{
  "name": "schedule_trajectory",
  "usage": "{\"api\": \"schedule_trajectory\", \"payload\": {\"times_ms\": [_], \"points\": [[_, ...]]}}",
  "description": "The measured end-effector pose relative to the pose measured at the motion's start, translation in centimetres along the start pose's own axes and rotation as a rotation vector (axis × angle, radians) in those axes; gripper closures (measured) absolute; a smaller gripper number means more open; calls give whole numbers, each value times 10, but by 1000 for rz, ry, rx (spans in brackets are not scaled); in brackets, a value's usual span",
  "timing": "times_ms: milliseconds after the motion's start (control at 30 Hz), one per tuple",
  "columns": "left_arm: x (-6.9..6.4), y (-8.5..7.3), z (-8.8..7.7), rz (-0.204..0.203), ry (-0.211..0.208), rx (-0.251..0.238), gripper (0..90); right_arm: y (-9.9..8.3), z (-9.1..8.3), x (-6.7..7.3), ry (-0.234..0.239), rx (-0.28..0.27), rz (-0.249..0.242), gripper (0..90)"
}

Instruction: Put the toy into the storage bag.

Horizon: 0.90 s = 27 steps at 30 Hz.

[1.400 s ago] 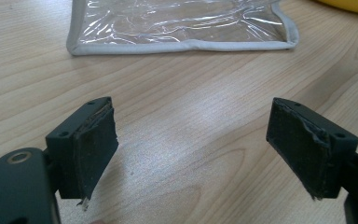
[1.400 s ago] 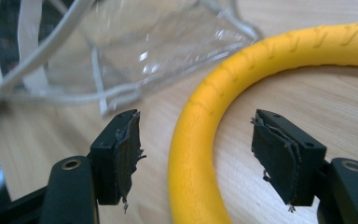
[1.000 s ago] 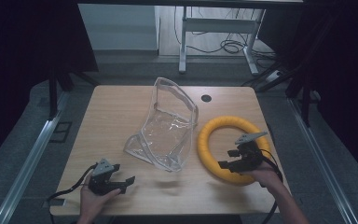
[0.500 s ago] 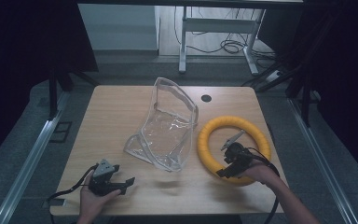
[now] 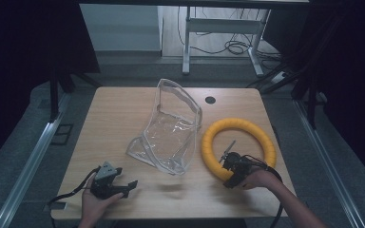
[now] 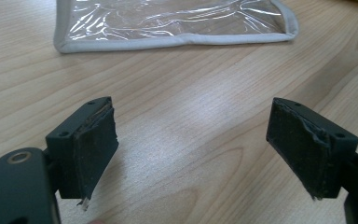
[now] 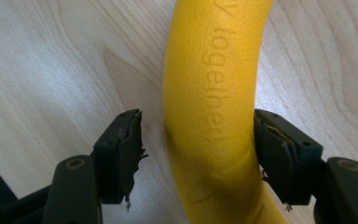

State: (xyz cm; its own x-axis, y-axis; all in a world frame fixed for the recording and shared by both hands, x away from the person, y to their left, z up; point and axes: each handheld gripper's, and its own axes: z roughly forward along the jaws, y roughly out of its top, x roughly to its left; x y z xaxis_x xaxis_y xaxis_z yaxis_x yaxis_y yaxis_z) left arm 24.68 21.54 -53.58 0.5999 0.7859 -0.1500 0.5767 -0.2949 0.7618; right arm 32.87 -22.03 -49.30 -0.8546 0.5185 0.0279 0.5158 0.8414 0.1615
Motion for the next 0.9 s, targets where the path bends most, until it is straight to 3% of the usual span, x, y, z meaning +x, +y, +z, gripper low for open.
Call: {"api": "schedule_trajectory", "payload": {"times_ms": [267, 433, 633, 767, 900], "points": [[0, 0, 0, -4, -2, -2, 160, 5, 8, 2, -14, 47, -5, 368], [0, 0, 0, -6, -4, -3, 160, 8, 8, -1, -13, 55, -1, 437], [0, -1, 1, -6, -7, 0, 160, 12, 8, -2, -23, 84, -45, 494], [1, -1, 0, -7, -6, -2, 160, 10, 6, -5, 5, 57, -51, 500], [1, -1, 1, -8, -5, 1, 160, 8, -10, -11, 47, -49, -19, 503]]}}
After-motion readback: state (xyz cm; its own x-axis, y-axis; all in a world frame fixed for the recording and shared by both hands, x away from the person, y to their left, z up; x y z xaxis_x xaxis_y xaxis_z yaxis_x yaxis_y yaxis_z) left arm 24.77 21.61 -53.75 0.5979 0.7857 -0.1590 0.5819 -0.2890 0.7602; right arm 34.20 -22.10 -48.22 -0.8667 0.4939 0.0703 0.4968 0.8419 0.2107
